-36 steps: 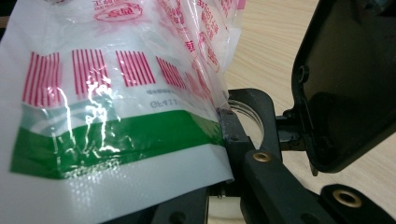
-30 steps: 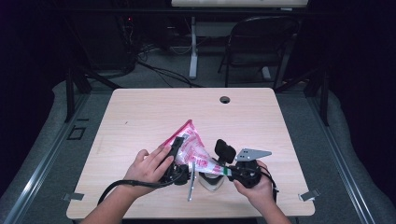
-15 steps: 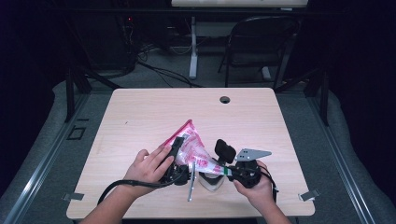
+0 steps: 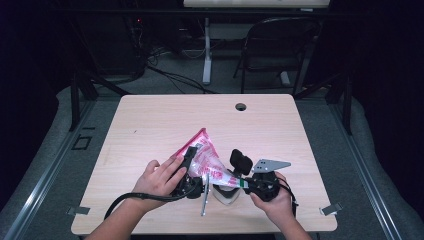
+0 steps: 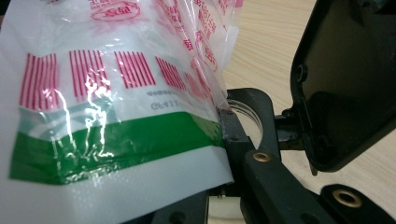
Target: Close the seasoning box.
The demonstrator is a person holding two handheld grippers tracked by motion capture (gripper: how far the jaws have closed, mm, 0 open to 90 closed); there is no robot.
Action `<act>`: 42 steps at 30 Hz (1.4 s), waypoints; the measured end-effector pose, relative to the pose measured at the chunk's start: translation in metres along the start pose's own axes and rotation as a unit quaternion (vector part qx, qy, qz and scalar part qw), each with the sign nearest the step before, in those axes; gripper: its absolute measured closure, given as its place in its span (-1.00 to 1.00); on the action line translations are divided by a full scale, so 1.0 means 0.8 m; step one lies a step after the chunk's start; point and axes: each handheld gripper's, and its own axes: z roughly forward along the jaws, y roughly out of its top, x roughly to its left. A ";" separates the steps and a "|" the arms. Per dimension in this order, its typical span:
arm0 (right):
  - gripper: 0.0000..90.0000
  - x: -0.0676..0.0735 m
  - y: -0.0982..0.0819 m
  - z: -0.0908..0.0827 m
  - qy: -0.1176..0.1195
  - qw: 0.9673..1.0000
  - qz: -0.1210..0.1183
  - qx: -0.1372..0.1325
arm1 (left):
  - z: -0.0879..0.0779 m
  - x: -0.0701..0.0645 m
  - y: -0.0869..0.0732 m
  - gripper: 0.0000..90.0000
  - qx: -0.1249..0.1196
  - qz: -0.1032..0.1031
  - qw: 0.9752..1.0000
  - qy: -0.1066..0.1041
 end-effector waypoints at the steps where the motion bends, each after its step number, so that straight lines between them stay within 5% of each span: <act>1: 1.00 0.000 0.000 0.000 0.000 1.000 0.000 0.000 | 0.000 0.000 0.000 0.37 0.000 0.000 1.000 0.001; 42: 1.00 -0.002 -0.001 0.000 0.003 1.000 0.003 -0.001 | -0.001 0.000 0.002 0.39 0.000 0.010 1.000 0.004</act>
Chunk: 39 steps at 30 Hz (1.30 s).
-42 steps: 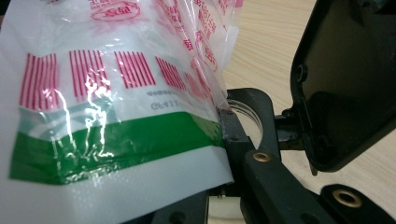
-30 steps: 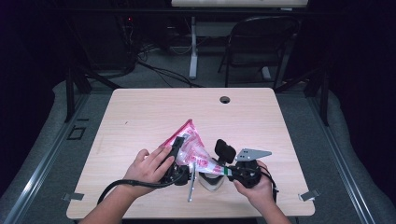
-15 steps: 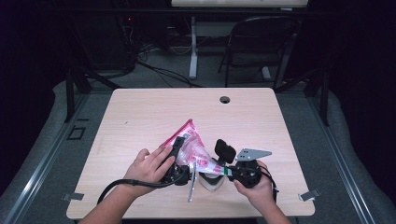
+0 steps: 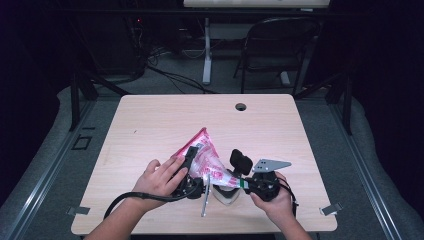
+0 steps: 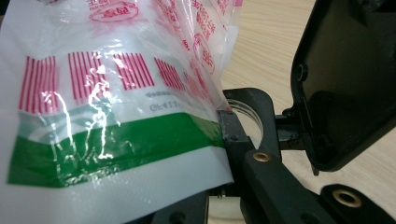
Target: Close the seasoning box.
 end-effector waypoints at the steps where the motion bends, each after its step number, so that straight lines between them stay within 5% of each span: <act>1: 1.00 0.000 0.000 0.000 0.000 1.000 0.000 0.000 | 0.000 0.001 0.000 0.39 0.000 0.003 1.000 0.002; 39: 1.00 -0.001 -0.001 0.000 0.001 1.000 0.002 0.001 | -0.001 0.004 0.004 0.40 0.002 0.026 1.000 -0.005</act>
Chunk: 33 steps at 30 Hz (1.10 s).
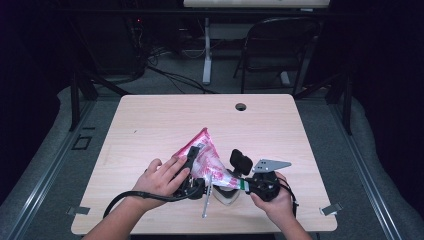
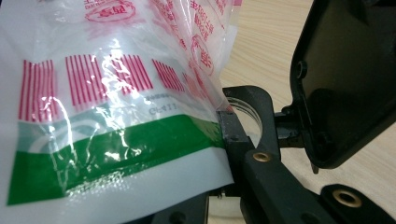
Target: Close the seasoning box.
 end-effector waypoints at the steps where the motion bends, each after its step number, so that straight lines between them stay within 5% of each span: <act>1: 1.00 0.000 0.000 0.000 0.001 1.000 0.001 -0.001 | 0.000 0.000 0.000 0.40 0.000 0.000 1.000 0.000; 33: 1.00 -0.002 -0.001 -0.001 0.000 1.000 0.001 0.001 | -0.002 0.004 0.004 0.41 -0.004 0.016 1.000 0.010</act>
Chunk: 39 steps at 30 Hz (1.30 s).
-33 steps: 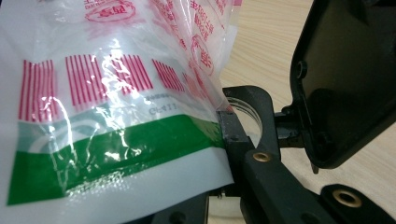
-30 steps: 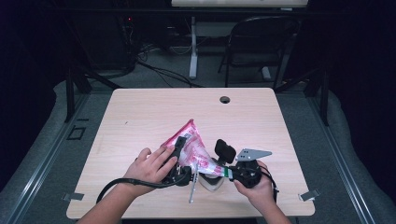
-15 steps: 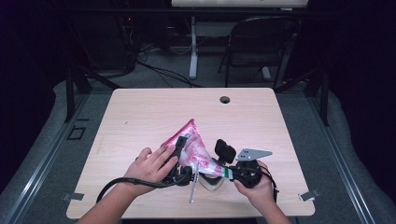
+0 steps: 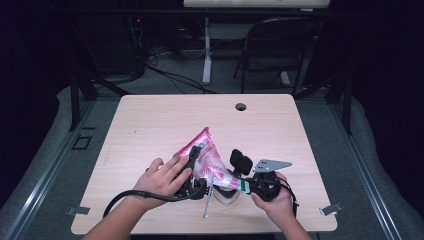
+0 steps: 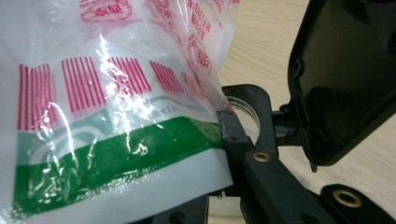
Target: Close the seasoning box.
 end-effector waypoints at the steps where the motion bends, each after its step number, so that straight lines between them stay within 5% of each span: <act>1: 1.00 0.000 0.000 0.000 0.000 1.000 0.000 0.000 | 0.000 0.000 0.000 0.41 0.000 0.000 1.000 0.000; 39: 1.00 0.000 -0.002 -0.005 -0.005 1.000 0.001 -0.004 | -0.001 0.005 0.005 0.41 -0.001 0.018 1.000 -0.007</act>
